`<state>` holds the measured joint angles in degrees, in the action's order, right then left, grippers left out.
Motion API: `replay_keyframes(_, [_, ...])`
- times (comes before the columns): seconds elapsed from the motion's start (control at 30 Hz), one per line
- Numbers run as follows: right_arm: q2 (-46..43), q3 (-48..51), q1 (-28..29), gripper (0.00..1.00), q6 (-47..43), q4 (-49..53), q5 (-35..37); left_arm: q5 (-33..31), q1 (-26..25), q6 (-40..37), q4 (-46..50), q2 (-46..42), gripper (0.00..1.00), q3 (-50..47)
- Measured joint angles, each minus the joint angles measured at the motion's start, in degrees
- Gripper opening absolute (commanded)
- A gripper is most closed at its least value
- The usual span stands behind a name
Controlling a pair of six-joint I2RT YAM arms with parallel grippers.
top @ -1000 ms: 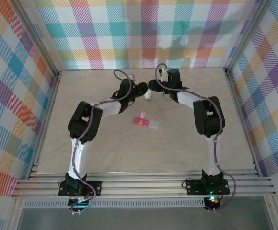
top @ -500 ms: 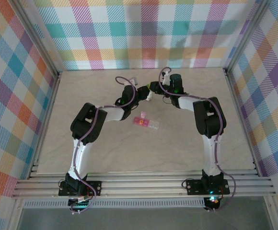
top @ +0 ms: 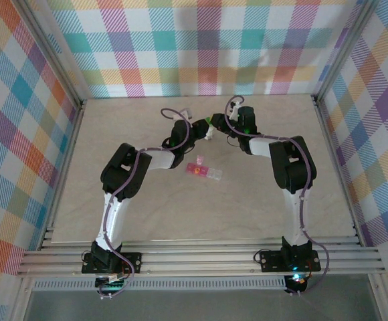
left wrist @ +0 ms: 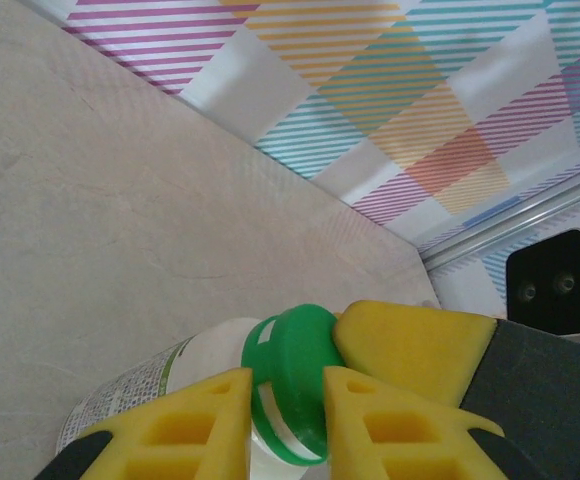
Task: Sort the pills into containers
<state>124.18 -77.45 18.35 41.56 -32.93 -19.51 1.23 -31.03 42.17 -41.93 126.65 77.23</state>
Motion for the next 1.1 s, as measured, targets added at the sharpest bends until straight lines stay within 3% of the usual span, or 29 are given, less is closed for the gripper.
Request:
replay_keyframes(0.23, [-0.15, -4.72, -0.42, 0.32, -0.02, 8.92, 0.74, 3.02, 0.85, -1.36, 8.94, 0.00, 0.28, 5.11])
replay_keyframes(0.5, [-2.19, -7.63, -1.64, 0.40, -2.99, 19.17, 0.39, 4.76, 1.68, -3.45, 18.27, -2.03, 0.48, 7.04])
replay_keyframes(0.67, [-7.30, -7.54, -2.27, 0.40, -6.56, 24.06, 0.50, 4.94, 2.10, -5.22, 23.15, -6.88, 0.48, 6.69])
replay_keyframes(1.1, [-22.27, 1.86, -0.87, 0.37, -18.67, 37.99, -2.67, 3.04, 3.74, -9.29, 32.61, -34.47, 0.41, -17.14])
